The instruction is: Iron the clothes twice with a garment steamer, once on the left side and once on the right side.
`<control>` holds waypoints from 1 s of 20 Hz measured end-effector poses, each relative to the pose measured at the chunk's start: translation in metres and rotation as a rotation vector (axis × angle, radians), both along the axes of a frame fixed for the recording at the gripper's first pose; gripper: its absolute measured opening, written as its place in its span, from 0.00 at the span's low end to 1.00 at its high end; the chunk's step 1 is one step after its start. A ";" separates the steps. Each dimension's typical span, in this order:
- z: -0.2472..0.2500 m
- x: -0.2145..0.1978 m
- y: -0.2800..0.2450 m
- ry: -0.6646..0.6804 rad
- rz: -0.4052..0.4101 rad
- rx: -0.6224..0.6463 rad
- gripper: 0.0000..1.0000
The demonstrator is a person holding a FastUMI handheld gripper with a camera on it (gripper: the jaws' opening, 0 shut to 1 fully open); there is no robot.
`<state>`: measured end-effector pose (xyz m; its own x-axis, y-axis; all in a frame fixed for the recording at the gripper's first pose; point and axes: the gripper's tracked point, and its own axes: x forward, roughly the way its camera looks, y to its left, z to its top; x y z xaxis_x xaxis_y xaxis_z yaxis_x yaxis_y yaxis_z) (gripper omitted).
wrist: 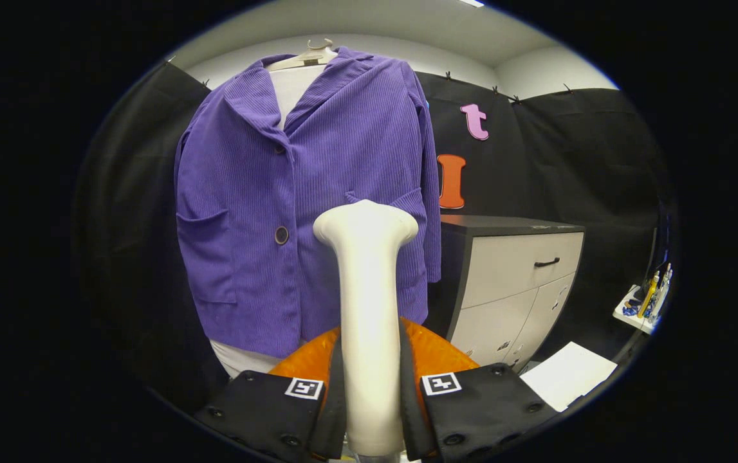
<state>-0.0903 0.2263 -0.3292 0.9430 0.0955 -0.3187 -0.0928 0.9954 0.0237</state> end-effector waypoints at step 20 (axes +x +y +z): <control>-0.018 -0.023 -0.005 0.063 -0.018 0.010 0.43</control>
